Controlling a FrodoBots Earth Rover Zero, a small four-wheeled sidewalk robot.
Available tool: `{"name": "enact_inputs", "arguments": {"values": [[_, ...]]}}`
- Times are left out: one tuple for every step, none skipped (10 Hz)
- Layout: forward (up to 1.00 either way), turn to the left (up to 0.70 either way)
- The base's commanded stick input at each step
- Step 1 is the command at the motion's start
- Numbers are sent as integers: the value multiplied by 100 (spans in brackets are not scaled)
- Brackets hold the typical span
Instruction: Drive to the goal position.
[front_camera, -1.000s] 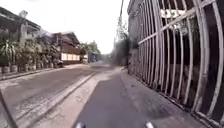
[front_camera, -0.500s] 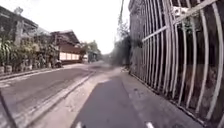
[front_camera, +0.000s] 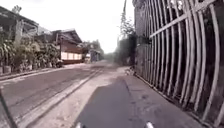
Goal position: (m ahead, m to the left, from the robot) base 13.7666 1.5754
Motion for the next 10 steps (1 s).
{"name": "enact_inputs", "arguments": {"values": [[70, 1], [70, 1], [70, 1], [70, 1], [70, 1], [70, 1], [70, 1], [70, 1], [70, 2], [70, 11]]}}
